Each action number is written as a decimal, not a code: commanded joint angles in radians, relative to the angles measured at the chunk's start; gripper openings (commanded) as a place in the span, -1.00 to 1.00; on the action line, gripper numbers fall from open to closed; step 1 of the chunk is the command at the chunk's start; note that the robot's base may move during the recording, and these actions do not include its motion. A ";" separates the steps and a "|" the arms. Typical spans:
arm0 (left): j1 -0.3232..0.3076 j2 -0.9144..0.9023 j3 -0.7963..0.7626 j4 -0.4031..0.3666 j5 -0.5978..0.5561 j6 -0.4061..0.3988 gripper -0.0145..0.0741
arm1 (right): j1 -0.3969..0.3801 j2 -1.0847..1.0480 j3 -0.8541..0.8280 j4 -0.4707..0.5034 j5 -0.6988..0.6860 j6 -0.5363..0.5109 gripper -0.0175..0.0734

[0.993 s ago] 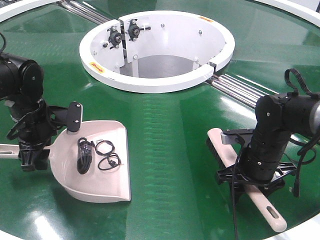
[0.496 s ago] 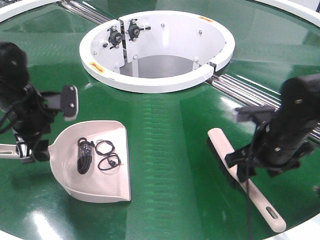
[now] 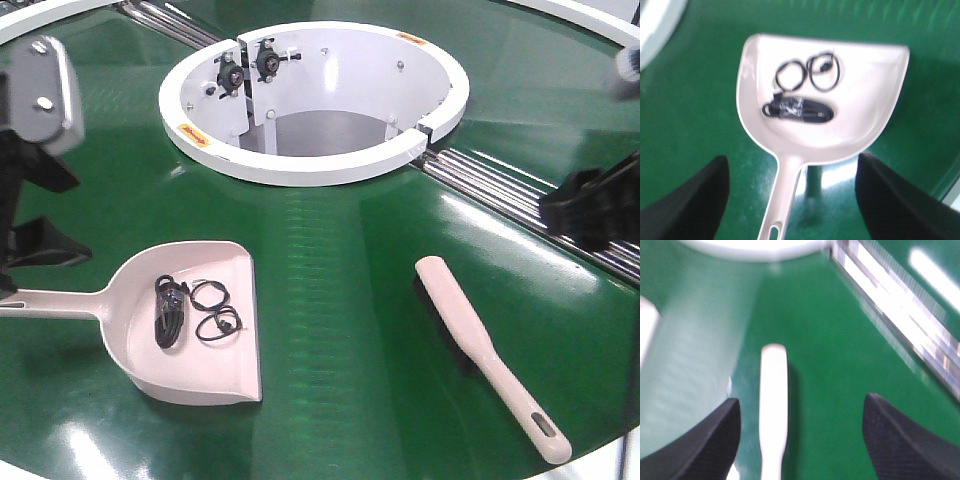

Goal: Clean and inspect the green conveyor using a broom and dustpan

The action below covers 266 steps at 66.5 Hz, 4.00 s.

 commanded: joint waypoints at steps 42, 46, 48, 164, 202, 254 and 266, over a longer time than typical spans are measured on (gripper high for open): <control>-0.008 -0.680 0.108 0.092 -0.364 -0.858 0.46 | -0.006 -0.676 0.440 0.024 -0.414 -0.061 0.41; -0.008 -0.743 0.208 0.091 -0.404 -0.886 0.46 | -0.006 -0.738 0.499 0.024 -0.443 -0.061 0.41; -0.008 -0.773 0.268 0.090 -0.428 -0.886 0.46 | -0.006 -0.771 0.526 0.024 -0.456 -0.061 0.41; -0.006 -1.096 1.136 0.088 -0.968 -0.928 -0.69 | -0.006 -0.993 0.869 0.020 -0.676 -0.070 -0.63; 0.160 -1.324 1.417 0.209 -1.211 -1.172 -0.69 | -0.006 -0.994 0.869 0.020 -0.676 -0.070 -0.63; 0.160 -1.323 1.416 0.209 -1.210 -1.172 -0.69 | -0.006 -0.994 0.869 0.020 -0.676 -0.070 -0.63; 0.160 -1.323 1.416 0.209 -1.210 -1.172 -0.69 | -0.006 -0.994 0.869 0.018 -0.673 -0.070 -0.63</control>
